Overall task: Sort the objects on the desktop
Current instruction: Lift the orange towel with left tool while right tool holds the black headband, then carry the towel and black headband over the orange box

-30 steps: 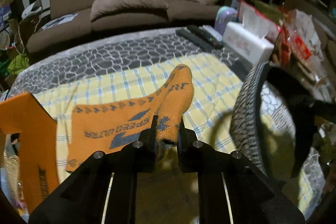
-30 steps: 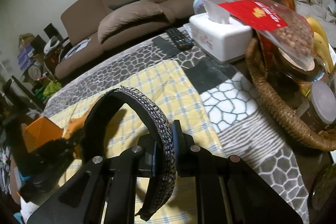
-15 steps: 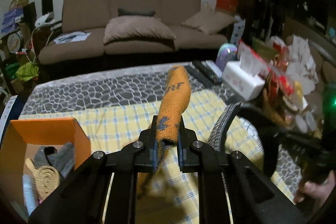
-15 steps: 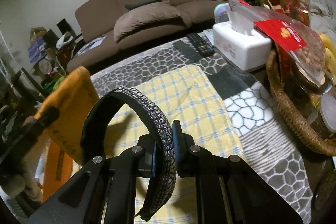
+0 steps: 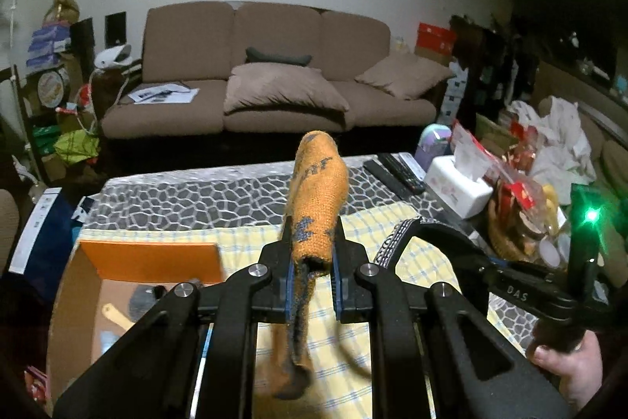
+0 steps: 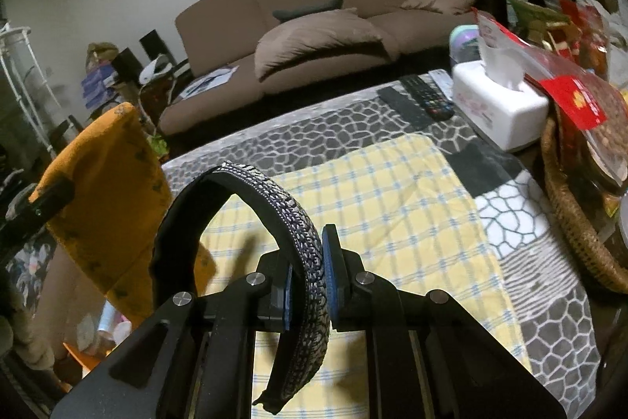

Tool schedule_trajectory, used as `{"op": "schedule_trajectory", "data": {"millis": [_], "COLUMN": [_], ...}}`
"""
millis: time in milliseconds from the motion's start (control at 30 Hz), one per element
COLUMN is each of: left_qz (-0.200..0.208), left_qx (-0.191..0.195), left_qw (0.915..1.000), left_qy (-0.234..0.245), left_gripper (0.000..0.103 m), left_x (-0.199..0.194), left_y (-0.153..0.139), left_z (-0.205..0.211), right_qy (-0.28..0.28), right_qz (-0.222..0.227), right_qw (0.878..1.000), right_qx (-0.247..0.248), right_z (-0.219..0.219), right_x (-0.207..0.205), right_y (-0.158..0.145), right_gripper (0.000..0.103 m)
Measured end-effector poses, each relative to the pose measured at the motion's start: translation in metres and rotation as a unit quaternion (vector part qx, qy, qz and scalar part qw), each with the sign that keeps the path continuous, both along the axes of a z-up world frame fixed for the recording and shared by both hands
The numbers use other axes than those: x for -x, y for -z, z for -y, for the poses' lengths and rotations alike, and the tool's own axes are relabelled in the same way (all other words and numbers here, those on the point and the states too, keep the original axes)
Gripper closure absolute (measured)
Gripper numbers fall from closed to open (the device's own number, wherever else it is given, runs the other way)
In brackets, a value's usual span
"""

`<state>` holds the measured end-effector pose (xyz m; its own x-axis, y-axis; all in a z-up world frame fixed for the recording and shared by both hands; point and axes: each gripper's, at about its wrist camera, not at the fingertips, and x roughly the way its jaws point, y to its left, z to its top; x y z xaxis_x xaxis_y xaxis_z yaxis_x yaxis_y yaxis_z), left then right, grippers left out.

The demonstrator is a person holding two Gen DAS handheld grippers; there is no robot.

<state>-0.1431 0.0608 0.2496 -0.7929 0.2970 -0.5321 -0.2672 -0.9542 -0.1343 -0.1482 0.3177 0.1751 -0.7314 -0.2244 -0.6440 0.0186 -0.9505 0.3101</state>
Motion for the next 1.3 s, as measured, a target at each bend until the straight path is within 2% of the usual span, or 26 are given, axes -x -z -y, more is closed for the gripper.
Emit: {"op": "schedule_trajectory", "data": {"millis": [300,533,933,1300], "left_qz": [-0.017,-0.020,-0.016,0.006], "left_qx": [-0.006,-0.004,-0.002,0.003], "left_qw": [0.9992,0.9977,0.9940,0.9918], "left_qy": [-0.036,-0.065,-0.108,-0.128], "left_gripper": [0.090,0.090,0.090,0.090], "left_x": [-0.013,-0.020,-0.017,-0.004], "left_y": [-0.025,-0.030,-0.021,0.012], "left_z": [0.053,0.099,0.169,0.208], "right_qy": [-0.032,-0.061,-0.102,-0.136], "right_qz": [-0.007,-0.006,0.015,0.044], "right_qw": [0.999,0.998,0.994,0.989], "right_qx": [0.012,0.019,0.027,0.022], "right_z": [0.048,0.097,0.166,0.234], "right_x": [0.001,0.008,0.020,0.030], "right_y": [-0.015,-0.018,0.001,0.030], "right_gripper": [0.091,0.091,0.091,0.090]}}
